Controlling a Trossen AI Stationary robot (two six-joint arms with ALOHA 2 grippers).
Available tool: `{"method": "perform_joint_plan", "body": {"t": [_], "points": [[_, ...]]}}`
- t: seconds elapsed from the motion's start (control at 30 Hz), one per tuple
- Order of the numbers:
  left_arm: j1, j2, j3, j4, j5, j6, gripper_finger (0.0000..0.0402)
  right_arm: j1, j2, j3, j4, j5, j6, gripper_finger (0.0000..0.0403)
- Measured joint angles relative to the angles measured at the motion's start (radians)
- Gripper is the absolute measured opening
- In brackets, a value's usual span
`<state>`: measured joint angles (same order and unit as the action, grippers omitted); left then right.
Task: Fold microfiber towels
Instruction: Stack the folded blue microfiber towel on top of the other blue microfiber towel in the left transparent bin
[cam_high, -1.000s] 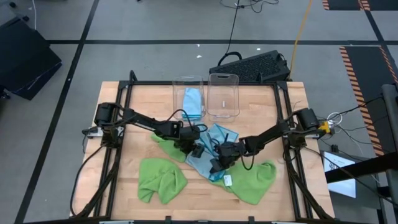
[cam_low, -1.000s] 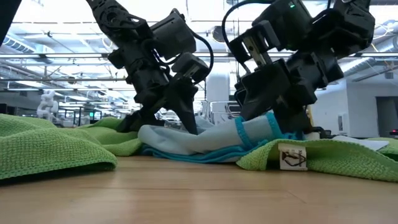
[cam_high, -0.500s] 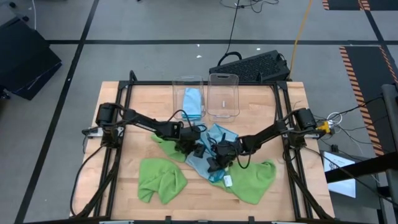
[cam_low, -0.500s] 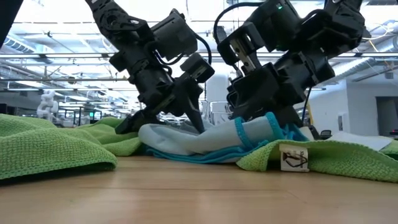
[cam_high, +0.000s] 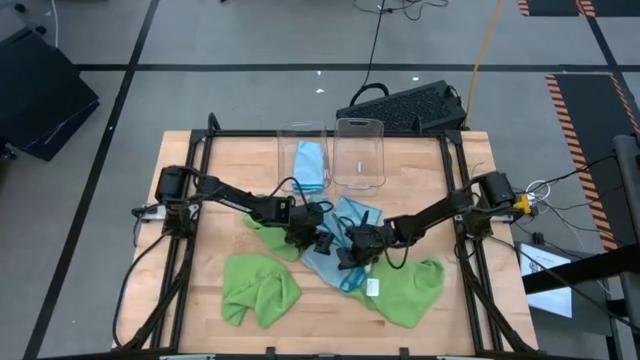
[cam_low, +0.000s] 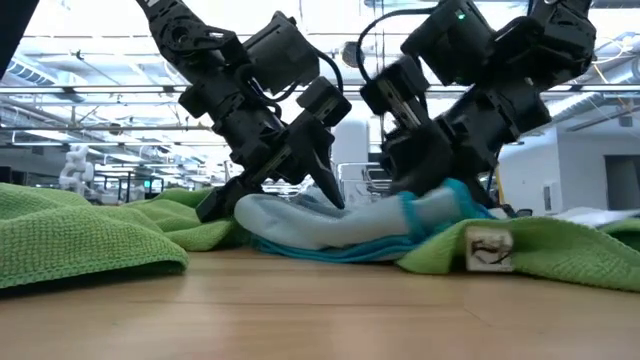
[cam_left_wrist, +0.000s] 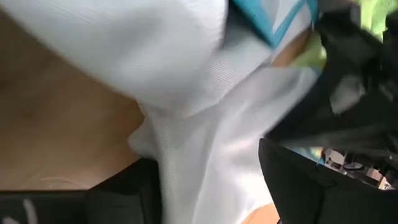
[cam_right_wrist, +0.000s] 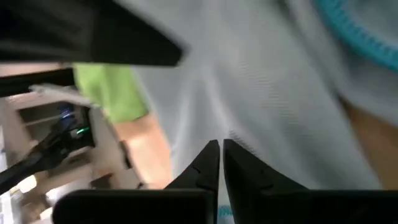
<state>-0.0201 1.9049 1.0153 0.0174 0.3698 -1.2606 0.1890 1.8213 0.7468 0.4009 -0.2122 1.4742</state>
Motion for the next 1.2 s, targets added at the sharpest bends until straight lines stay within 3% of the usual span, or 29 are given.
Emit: {"method": "perform_joint_plan", "body": {"t": [0.2,0.63,0.87,1.07,1.2], "points": [[0.009,-0.002,0.001,0.001,0.015,0.007,0.023,0.0,-0.066,-0.004,-0.11,0.032,-0.074,0.0013],[0.011,-0.004,0.002,-0.002,0.05,0.015,0.023,0.015,-0.163,-0.003,-0.143,0.081,-0.194,0.0013],[0.02,-0.004,0.003,-0.016,0.05,0.003,0.023,0.052,-0.259,-0.002,-0.318,0.083,-0.305,0.0013],[0.023,-0.004,0.003,-0.067,0.038,0.022,0.023,0.082,-0.227,-0.002,-0.302,0.112,-0.334,0.0011],[0.022,-0.006,0.004,-0.082,0.022,0.024,0.023,0.082,-0.168,0.026,-0.317,0.062,-0.34,0.0002]]}}
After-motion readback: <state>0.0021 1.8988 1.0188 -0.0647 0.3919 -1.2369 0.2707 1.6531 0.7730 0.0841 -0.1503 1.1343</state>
